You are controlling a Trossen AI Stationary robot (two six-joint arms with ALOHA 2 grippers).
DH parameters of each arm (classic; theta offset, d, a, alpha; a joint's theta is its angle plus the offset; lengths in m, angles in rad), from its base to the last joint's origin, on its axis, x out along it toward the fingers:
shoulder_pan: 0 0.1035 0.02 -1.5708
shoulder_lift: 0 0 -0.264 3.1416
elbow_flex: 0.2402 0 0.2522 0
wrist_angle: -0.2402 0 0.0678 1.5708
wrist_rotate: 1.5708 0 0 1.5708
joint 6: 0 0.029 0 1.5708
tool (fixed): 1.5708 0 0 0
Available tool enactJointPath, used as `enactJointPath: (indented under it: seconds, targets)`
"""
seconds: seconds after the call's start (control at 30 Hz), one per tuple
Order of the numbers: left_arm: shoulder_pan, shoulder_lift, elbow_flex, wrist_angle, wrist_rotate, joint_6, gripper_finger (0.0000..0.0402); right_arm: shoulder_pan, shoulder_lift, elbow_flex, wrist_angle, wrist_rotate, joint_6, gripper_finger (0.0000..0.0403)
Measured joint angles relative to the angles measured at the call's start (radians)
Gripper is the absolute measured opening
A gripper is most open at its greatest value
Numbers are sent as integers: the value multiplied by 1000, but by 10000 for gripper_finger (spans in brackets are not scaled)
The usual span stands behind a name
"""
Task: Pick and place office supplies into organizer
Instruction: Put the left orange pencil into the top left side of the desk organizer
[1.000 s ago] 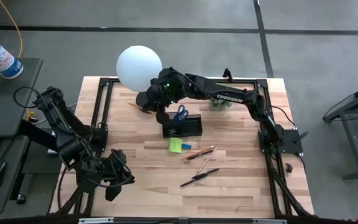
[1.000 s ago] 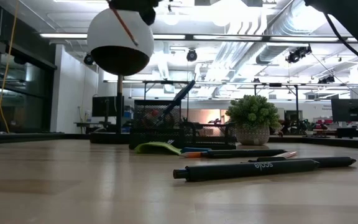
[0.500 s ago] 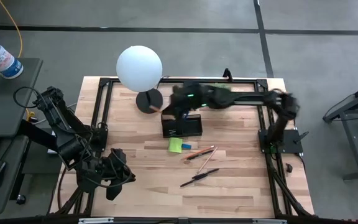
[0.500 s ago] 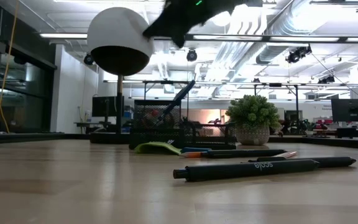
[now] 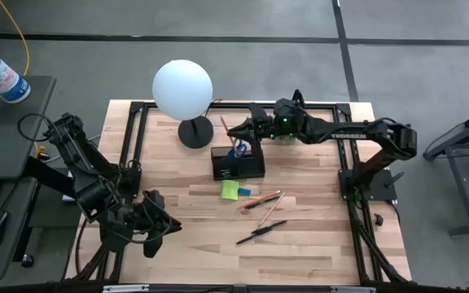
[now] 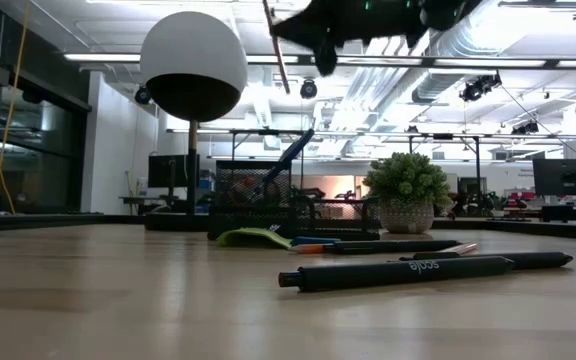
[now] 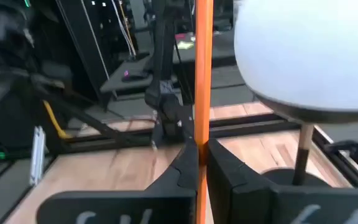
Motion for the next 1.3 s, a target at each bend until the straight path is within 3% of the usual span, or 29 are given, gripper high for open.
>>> enactJointPath:
  seconds: [0.17,0.8,1.3]
  targets:
    - [0,0,0,46,-25,1,56,-4,6,-43,111,-18,-17,0]
    - [0,1,0,111,-51,3,56,-13,259,-46,384,-1,-7,0]
    - [0,1,0,108,-51,3,56,-18,404,26,414,49,-13,1]
